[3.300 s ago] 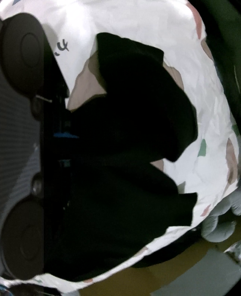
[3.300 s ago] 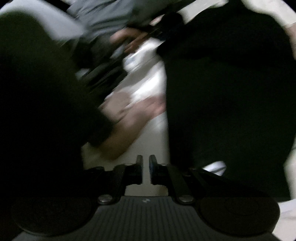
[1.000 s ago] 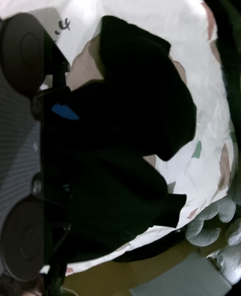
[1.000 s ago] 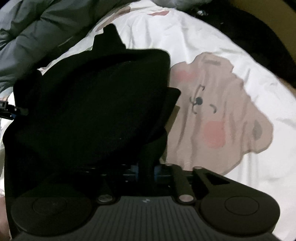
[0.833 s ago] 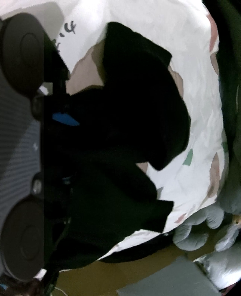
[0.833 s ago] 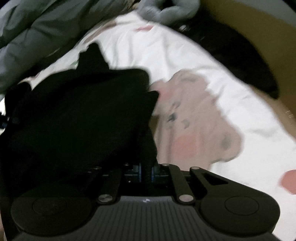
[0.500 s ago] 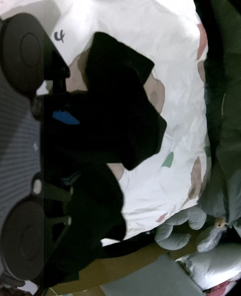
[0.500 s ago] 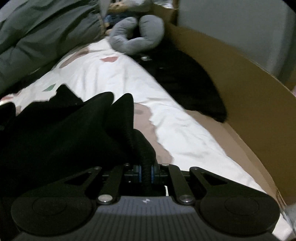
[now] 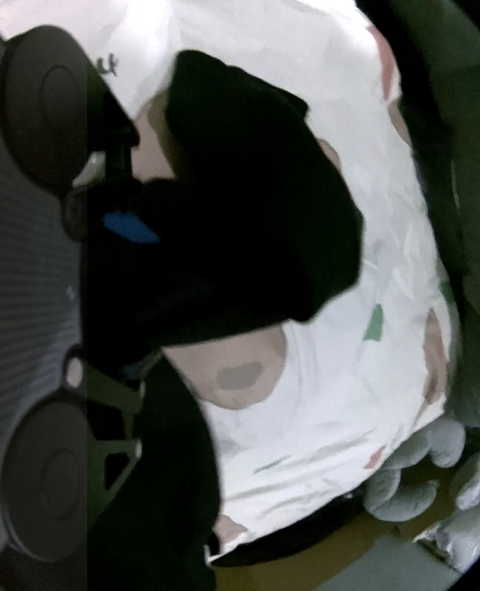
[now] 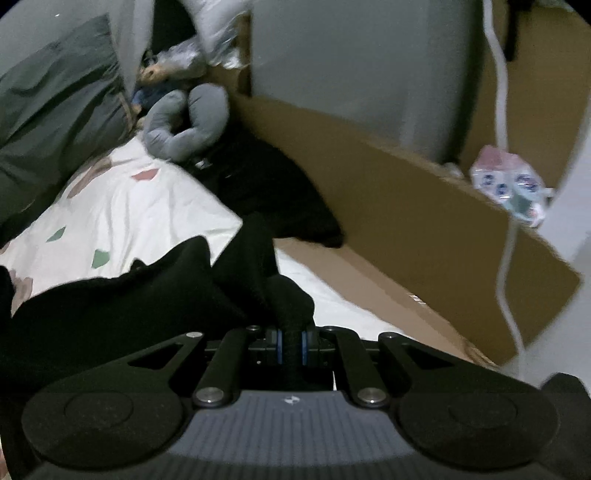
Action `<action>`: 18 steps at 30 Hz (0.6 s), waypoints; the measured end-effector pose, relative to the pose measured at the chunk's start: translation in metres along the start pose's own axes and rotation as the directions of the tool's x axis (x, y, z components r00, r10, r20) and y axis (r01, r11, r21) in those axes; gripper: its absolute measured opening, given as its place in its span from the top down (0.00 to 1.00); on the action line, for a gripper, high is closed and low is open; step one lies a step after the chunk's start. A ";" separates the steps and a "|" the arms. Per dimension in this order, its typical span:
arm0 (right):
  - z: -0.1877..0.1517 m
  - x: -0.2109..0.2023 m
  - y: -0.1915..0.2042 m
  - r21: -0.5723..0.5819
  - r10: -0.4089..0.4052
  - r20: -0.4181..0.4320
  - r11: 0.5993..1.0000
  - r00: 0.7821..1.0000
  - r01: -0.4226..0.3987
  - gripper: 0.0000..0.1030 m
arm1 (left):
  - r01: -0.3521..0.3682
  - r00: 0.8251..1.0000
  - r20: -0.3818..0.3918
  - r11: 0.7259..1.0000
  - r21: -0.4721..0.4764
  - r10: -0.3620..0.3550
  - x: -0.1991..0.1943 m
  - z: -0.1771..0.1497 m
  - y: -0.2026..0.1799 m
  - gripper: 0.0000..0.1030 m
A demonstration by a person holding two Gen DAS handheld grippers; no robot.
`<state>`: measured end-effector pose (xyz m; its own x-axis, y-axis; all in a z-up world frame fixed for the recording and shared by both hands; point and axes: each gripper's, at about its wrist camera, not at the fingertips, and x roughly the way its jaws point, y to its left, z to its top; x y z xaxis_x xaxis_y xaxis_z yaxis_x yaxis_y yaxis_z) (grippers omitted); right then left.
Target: Fold clothes
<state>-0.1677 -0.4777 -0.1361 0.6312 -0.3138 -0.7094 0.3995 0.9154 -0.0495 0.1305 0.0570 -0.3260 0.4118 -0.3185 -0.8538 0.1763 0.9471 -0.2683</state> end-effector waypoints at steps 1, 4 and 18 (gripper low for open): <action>-0.001 -0.007 -0.007 0.013 -0.013 0.006 1.000 1.000 0.013 0.91 | 0.045 0.999 0.010 0.998 -0.032 -0.045 -0.001 0.005 0.001 0.89; -0.001 -0.018 -0.016 0.032 -0.043 0.021 0.999 0.999 0.042 0.91 | 0.144 0.989 0.039 0.984 -0.104 -0.141 -0.003 0.023 0.001 0.95; 0.063 -0.074 -0.012 0.045 -0.040 0.232 0.999 0.972 0.030 0.91 | 0.535 0.818 0.353 0.826 -0.178 -0.454 -0.080 0.154 -0.049 0.96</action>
<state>-0.1779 -0.4813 -0.0388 0.7514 -0.4002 -0.5247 0.4482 0.8931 -0.0392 0.2267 0.0302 -0.1753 0.5724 -0.7046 -0.4193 0.2066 0.6188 -0.7579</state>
